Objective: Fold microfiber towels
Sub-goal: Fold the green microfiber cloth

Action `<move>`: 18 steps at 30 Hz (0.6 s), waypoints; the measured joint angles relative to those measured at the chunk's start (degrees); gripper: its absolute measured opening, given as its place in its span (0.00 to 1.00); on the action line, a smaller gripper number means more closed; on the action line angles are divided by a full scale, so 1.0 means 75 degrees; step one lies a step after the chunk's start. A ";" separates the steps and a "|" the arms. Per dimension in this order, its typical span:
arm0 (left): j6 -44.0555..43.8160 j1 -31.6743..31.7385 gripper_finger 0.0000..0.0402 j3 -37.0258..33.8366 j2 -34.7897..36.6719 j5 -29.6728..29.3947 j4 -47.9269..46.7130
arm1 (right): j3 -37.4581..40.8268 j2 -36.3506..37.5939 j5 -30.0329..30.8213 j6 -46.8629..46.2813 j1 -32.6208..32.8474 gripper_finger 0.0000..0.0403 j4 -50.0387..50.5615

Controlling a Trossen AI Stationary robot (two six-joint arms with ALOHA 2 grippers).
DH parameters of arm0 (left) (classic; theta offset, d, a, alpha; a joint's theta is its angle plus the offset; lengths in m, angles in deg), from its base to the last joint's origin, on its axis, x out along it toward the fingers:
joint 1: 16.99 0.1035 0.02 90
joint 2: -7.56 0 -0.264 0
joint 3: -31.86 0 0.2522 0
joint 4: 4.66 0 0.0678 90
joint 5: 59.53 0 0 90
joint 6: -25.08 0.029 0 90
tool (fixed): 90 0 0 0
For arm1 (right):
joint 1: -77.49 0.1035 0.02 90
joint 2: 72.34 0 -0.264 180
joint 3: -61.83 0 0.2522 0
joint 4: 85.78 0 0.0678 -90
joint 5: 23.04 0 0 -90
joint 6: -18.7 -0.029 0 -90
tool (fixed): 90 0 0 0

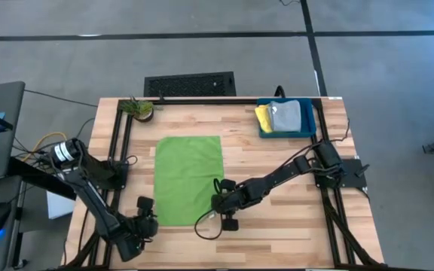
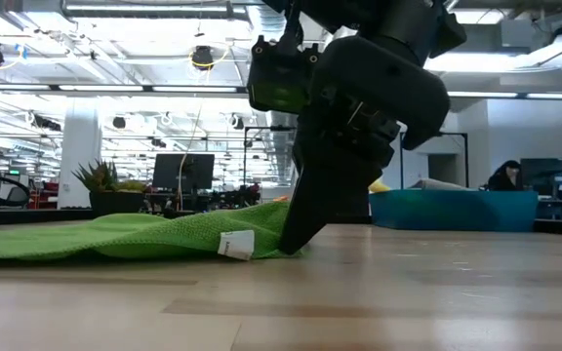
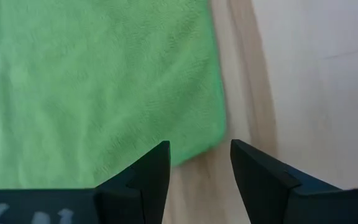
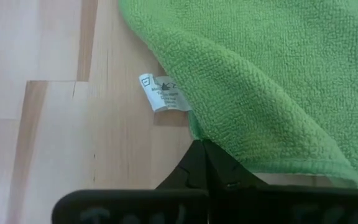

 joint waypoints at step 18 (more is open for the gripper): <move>0.1534 0.0536 0.32 0.0029 -0.0526 0.0688 0.0562 | -0.0015 0.0026 -0.0191 -0.0052 -0.0123 0.00 -0.0026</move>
